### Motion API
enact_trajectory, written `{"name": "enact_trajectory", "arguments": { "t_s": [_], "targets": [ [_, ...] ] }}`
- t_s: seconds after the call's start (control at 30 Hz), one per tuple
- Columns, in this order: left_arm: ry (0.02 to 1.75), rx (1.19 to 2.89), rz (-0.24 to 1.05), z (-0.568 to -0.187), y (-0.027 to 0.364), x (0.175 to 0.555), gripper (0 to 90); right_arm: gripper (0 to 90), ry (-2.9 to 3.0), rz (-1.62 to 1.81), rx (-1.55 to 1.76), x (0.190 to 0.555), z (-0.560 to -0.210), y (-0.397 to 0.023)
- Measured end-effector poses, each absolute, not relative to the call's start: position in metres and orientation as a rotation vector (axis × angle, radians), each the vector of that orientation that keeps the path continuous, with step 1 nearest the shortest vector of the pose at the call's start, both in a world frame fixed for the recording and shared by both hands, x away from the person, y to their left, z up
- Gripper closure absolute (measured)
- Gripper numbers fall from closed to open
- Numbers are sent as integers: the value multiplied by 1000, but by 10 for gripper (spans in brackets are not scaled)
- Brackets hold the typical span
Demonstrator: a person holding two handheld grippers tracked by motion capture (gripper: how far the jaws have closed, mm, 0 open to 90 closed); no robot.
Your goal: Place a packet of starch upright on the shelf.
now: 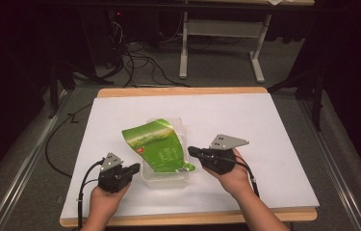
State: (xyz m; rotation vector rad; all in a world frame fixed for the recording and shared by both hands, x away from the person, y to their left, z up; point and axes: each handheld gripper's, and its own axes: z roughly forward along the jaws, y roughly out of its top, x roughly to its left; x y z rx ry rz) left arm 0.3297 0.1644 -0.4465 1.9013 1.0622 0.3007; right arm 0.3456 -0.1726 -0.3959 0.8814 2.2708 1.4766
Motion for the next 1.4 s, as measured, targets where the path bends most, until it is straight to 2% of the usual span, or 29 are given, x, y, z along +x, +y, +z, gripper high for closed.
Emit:
{"name": "enact_trajectory", "arguments": {
  "t_s": [0.27,0.53,0.77,0.87,0.93,0.97,1.0,1.07,1.17,1.2,1.23,1.37,1.4],
  "targets": [
    [1047,1923,276,-450,155,330,900,900,2407,1199,871,336,-424,-146],
    [1056,1916,269,-450,156,330,900,900,2420,1169,867,342,-441,-116],
    [1060,1917,268,-450,157,331,876,886,2352,1276,917,338,-425,-137],
    [1058,1917,272,-450,157,330,872,811,2270,1413,947,337,-407,-148],
    [1056,1918,273,-450,157,330,868,663,2221,1502,954,338,-399,-148],
    [1056,1918,273,-450,157,330,867,663,2221,1502,954,338,-399,-148],
    [1057,1916,275,-450,157,330,866,520,2189,1559,971,342,-394,-143],
    [1058,1914,274,-450,157,330,863,475,2184,1564,1002,351,-394,-136],
    [1057,1913,274,-450,157,330,862,489,2214,1584,1033,361,-397,-130],
    [1056,1914,273,-450,158,330,861,522,2232,1576,1037,364,-399,-126],
    [1056,1912,272,-450,158,330,861,617,2257,1585,1031,366,-401,-124],
    [1057,1913,268,-450,158,330,862,791,2288,1599,1019,366,-406,-124],
    [1058,1912,269,-450,157,330,862,810,2290,1591,1012,365,-408,-125]
  ]
}}
